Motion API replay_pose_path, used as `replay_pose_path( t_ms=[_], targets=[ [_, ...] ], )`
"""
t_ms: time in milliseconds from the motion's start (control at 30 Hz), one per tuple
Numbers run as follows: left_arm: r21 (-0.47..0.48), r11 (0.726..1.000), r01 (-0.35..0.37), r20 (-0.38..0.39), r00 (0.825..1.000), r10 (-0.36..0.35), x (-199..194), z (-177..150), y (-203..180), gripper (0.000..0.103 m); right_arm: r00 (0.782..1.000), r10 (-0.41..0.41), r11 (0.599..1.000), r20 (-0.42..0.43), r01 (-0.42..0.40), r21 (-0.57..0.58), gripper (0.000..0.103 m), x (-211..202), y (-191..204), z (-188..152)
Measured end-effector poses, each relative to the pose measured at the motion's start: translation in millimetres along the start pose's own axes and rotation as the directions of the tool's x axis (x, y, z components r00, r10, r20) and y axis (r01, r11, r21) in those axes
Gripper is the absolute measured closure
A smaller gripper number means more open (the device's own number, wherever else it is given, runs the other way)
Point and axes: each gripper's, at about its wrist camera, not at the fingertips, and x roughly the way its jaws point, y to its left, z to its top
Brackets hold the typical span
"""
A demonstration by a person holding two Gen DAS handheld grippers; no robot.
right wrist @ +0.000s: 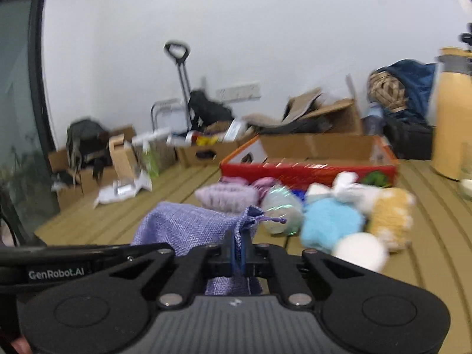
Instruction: Organize soft objects
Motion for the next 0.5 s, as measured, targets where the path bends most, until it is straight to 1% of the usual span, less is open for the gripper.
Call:
replay_pose_path(
  t_ms=[67, 133, 200, 267, 333, 400, 433, 500],
  targets=[
    [0.012, 1.000, 0.018, 0.007, 1.000, -0.018, -2.3, -0.4, -14.3, 0.091, 1.000, -0.012, 1.000, 0.029, 0.012, 0.004, 0.100, -19.8, -4.6, -0.1],
    [0.022, 0.999, 0.034, 0.011, 0.999, -0.035, -1.3, 3.1, -23.6, 0.091, 0.999, -0.016, 1.000, 0.042, 0.016, 0.011, 0.100, -30.9, -9.7, 1.9],
    [0.026, 0.999, 0.046, 0.021, 0.999, -0.046, 3.0, 13.3, -26.8, 0.091, 0.998, -0.007, 1.000, 0.056, 0.006, 0.025, 0.100, -35.5, -16.4, 8.5],
    [0.026, 0.998, 0.058, 0.034, 0.998, -0.059, 13.9, 32.3, -24.1, 0.091, 0.998, 0.010, 0.999, 0.065, -0.013, 0.036, 0.100, -31.0, -24.7, 22.2],
    [0.015, 0.998, 0.063, 0.029, 0.998, -0.063, 33.7, 59.7, -14.5, 0.091, 0.997, 0.028, 0.999, 0.069, -0.029, 0.026, 0.100, -16.1, -32.4, 43.5],
    [0.021, 0.998, 0.062, 0.033, 0.998, -0.062, 60.7, 91.9, -0.8, 0.091, 0.996, 0.050, 0.999, 0.068, -0.051, 0.012, 0.100, 9.5, -40.6, 74.5],
    [0.027, 0.998, 0.060, 0.028, 0.998, -0.061, 76.3, 107.9, 7.0, 0.091, 0.997, 0.051, 0.999, 0.063, -0.052, 0.003, 0.100, 27.4, -45.4, 92.2],
    [0.021, 0.999, 0.028, 0.018, 0.999, -0.028, 112.5, 140.7, 26.1, 0.091, 0.998, 0.055, 0.998, 0.029, -0.055, 0.005, 0.100, 72.4, -58.9, 127.6]
  ],
)
